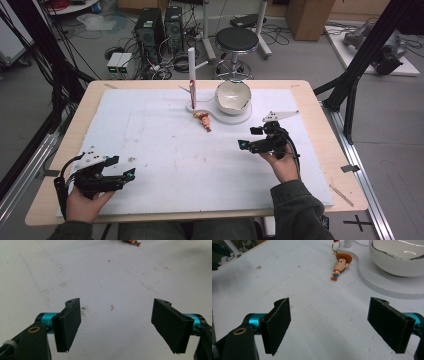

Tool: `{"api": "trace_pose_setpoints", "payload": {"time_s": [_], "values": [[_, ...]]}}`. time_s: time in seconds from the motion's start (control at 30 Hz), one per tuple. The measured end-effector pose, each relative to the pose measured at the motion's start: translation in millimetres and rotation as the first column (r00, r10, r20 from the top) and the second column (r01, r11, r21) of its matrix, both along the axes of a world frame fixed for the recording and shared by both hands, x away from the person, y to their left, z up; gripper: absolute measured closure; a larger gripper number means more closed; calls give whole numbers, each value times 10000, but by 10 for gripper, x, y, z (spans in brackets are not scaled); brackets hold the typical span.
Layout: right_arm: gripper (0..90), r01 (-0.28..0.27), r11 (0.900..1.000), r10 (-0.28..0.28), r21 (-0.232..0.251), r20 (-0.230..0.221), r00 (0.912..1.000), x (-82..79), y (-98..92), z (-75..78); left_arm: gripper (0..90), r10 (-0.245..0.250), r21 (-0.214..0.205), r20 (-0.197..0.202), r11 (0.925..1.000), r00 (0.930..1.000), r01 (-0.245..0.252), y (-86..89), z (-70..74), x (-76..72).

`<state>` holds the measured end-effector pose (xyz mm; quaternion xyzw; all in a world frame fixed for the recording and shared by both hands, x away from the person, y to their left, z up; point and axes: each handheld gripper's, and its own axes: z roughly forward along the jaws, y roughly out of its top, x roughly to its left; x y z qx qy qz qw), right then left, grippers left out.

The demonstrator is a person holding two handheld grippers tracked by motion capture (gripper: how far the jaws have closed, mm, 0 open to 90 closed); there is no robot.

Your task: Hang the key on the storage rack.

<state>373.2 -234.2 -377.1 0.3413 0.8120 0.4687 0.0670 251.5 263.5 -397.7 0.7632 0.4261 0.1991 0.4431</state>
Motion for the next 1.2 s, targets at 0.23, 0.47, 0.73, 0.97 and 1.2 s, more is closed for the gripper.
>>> {"api": "trace_pose_setpoints", "payload": {"time_s": [0.23,0.47,0.73,0.97,1.2], "values": [[157,102,9999,-102,-12,-26,9999,-45,-48,-27,243,15,-4,-5,10000,10000,-15,-2,-1,1],[131,213,9998,-213,-57,14,9998,-83,-90,-69,243,25,10,-28,10000,10000,-25,5,-1,0],[124,269,9995,-268,-154,46,9996,-167,-147,-116,243,9,-17,-30,10000,10000,-9,6,-4,2],[119,361,9992,-359,-195,109,9993,-232,-209,-140,243,-19,-29,-34,10000,10000,19,-3,-6,2],[116,384,9991,-380,-196,193,9991,-300,-257,-164,243,-47,-27,-29,10000,10000,47,-6,-9,0]]}}
